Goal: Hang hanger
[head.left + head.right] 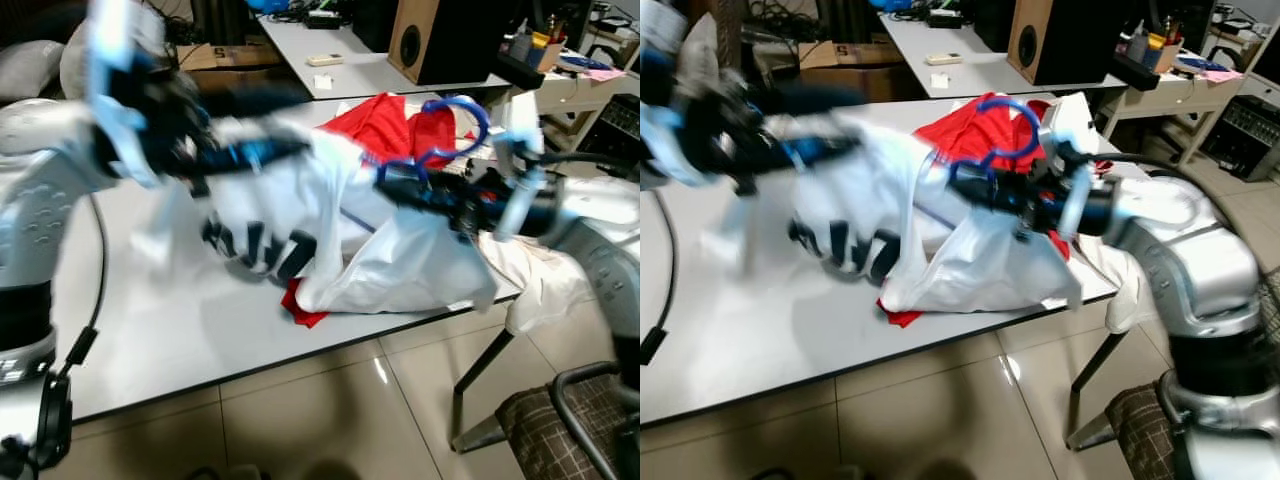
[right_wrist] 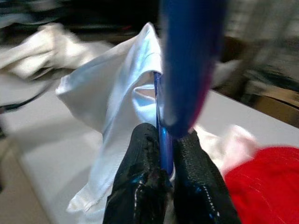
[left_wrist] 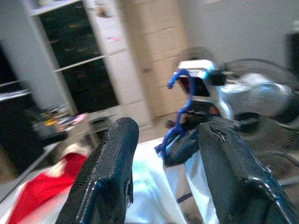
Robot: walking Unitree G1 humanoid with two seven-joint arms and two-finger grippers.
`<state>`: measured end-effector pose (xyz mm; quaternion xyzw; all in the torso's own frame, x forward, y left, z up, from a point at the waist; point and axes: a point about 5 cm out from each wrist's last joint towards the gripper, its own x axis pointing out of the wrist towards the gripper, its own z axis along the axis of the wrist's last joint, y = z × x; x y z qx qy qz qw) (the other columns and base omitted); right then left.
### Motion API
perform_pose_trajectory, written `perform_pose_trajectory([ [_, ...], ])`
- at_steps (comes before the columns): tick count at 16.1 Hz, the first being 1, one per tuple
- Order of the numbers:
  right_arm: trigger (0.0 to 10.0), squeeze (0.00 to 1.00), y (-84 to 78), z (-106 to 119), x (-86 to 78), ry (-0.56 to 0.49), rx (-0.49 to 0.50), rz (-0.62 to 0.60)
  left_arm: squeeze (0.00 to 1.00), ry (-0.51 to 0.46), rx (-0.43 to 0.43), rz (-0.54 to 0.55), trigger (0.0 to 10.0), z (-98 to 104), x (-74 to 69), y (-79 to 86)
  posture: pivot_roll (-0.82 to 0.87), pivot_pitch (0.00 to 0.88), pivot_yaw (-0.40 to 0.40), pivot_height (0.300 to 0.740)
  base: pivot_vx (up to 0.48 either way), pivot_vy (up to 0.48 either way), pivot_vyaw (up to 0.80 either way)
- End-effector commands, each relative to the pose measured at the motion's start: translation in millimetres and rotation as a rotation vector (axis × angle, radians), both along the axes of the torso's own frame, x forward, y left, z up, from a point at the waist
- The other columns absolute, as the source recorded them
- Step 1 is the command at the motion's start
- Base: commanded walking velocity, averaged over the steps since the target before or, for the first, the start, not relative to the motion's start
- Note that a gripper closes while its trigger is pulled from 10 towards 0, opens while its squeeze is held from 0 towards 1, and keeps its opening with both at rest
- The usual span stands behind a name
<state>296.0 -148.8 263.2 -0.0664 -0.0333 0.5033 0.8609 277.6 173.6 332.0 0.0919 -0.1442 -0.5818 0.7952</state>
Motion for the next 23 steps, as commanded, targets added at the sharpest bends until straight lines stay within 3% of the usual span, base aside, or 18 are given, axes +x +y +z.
perform_pose_trajectory([
  [1, 0.0, 0.00, -4.0, 0, -3.8, 0.005, 0.034, -0.130, 0.00, 0.052, -0.001, 0.148, 10.0, -12, -1.2, 10.9, 0.06, 0.000, -0.019, 0.740, 0.000, 0.000, 0.00],
  [2, 0.0, 0.00, -0.4, -7, -8.3, 0.037, 0.053, -0.216, 0.00, 0.077, 0.015, 0.268, 10.0, -26, -5.8, 21.4, 0.06, 0.000, -0.017, 0.740, 0.000, 0.000, 0.00],
  [3, 10.0, 0.00, 2.5, -15, -13.2, 0.061, 0.042, -0.279, 0.00, 0.113, 0.018, 0.389, 10.0, -40, -9.8, 30.6, 0.06, 0.000, -0.017, 0.740, 0.000, 0.000, 0.00],
  [5, 10.0, 0.00, 6.1, -23, -19.0, 0.093, 0.042, -0.346, 0.00, 0.198, 0.007, 0.597, 10.0, -62, -13.9, 41.5, 0.06, 0.000, -0.019, 0.740, 0.000, 0.000, 0.00],
  [6, 10.0, 0.00, 11.7, -24, -24.3, 0.084, 0.013, -0.367, 0.00, 0.222, 0.043, 0.695, 10.0, -75, -17.4, 42.9, 0.06, 0.000, -0.023, 0.740, 0.000, 0.000, 0.00],
  [8, 10.0, 0.00, 23.2, -21, -31.0, 0.104, 0.056, -0.386, 0.00, 0.231, 0.055, 0.940, 10.0, -92, -17.1, 50.1, 0.06, 0.000, -0.030, 0.740, 0.000, 0.000, 0.80],
  [10, 10.0, 0.00, 27.7, -18, -29.4, 0.114, 0.097, -0.418, 0.00, 0.223, 0.094, 1.054, 10.0, -101, -18.0, 52.7, 0.06, 0.000, -0.039, 0.740, 0.000, 0.000, 0.80],
  [15, 10.0, 0.00, 47.4, -16, -32.8, 0.143, 0.163, -0.393, 0.00, 0.236, 0.047, 0.980, 10.0, -111, -30.3, 6.4, 0.07, 0.000, -0.058, 0.740, 0.000, 0.000, 0.80],
  [23, 10.0, 0.00, 42.2, -19, -41.4, 0.159, 0.191, -0.438, 0.00, 0.247, 0.040, 0.997, 10.0, -111, -23.1, 3.3, 0.06, 0.000, -0.009, 0.740, 0.000, 0.000, 0.80],
])
